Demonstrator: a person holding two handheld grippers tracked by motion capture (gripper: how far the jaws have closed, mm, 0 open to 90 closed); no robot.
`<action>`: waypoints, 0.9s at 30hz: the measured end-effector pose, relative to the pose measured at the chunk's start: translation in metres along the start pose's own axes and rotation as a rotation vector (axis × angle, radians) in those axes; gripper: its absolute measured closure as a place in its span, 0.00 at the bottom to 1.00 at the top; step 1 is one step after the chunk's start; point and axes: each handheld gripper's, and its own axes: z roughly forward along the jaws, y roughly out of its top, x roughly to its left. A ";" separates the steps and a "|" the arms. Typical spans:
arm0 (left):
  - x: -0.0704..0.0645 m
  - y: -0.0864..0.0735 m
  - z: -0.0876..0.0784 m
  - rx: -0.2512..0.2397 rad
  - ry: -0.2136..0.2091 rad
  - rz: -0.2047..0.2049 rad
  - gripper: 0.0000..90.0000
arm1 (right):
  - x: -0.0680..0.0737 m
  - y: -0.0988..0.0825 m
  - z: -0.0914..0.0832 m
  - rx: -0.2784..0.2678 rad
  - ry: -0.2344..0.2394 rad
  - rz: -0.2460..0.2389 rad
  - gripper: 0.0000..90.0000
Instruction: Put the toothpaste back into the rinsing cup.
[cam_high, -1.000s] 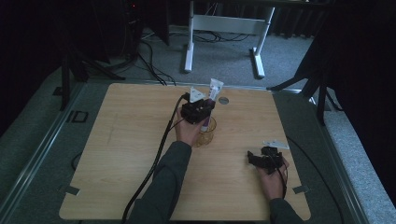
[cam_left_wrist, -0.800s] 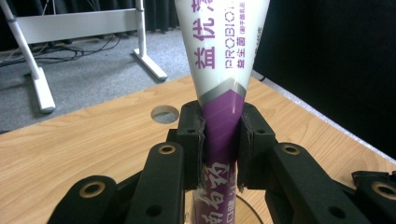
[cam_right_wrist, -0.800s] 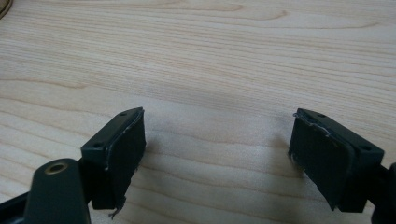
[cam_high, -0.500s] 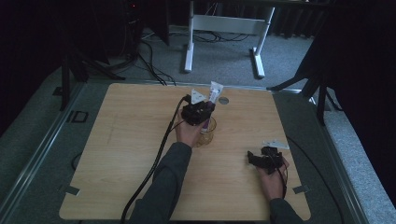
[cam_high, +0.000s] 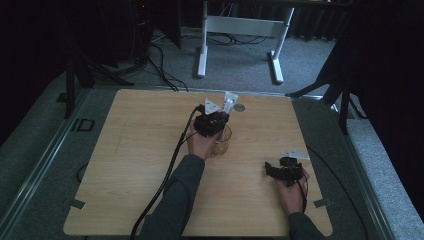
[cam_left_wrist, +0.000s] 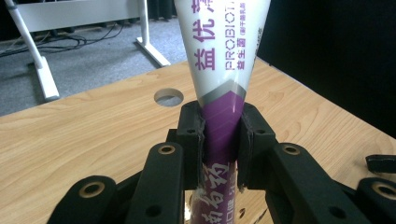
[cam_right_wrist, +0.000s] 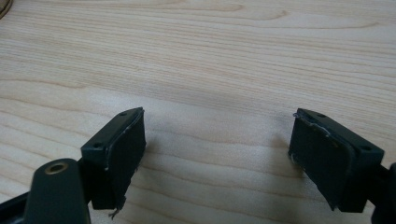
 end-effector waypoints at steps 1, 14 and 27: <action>0.000 -0.001 0.000 0.000 0.000 0.001 0.82 | 0.000 0.000 0.000 0.000 0.000 0.000 0.21; -0.002 -0.006 0.003 0.021 -0.001 0.010 0.82 | 0.000 0.000 0.000 0.000 0.000 0.000 0.21; -0.003 -0.018 0.004 0.049 -0.001 0.001 0.81 | 0.000 0.000 0.000 0.000 0.000 0.000 0.20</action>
